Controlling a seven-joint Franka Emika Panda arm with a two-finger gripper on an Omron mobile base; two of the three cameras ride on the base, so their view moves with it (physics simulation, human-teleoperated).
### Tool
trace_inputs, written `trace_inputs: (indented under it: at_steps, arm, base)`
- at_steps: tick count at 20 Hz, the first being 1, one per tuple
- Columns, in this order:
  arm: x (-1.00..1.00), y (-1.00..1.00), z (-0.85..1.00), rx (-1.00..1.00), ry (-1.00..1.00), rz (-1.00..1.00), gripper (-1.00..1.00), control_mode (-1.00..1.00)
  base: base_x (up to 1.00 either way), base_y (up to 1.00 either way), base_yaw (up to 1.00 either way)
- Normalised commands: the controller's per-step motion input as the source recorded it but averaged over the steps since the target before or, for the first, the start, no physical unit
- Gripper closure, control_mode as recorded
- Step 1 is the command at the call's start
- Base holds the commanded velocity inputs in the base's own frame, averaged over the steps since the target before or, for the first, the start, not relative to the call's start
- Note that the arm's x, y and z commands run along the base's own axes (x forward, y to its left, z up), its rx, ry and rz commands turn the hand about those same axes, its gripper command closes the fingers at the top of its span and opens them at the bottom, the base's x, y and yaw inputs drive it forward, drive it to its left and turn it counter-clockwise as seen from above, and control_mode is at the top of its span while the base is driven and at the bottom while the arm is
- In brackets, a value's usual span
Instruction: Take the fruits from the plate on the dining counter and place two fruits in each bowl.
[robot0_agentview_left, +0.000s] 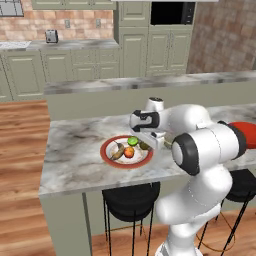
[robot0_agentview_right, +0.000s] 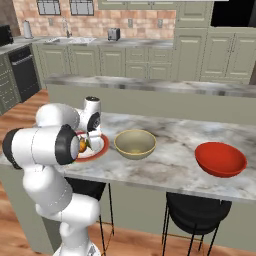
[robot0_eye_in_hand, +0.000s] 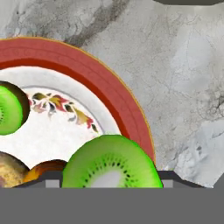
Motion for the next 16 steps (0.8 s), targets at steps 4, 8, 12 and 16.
trace_inputs:
  at_steps: [4, 8, 12, 16]
  arm:
    - [-0.46, -0.49, 0.56, 0.01, -0.09, 0.05, 1.00, -1.00]
    - [-0.43, -0.59, 0.46, 0.00, -0.17, 0.05, 1.00, -1.00]
    - [-0.21, -0.70, 0.33, 0.00, -0.10, 0.07, 1.00, -1.00]
    - [-0.05, -0.76, 0.19, 0.00, -0.17, 0.17, 1.00, -1.00]
  base:
    - [0.00, 0.00, 0.00]
    - [0.00, 0.00, 0.00]
    - [0.00, 0.00, 0.00]
    - [0.00, 0.00, 0.00]
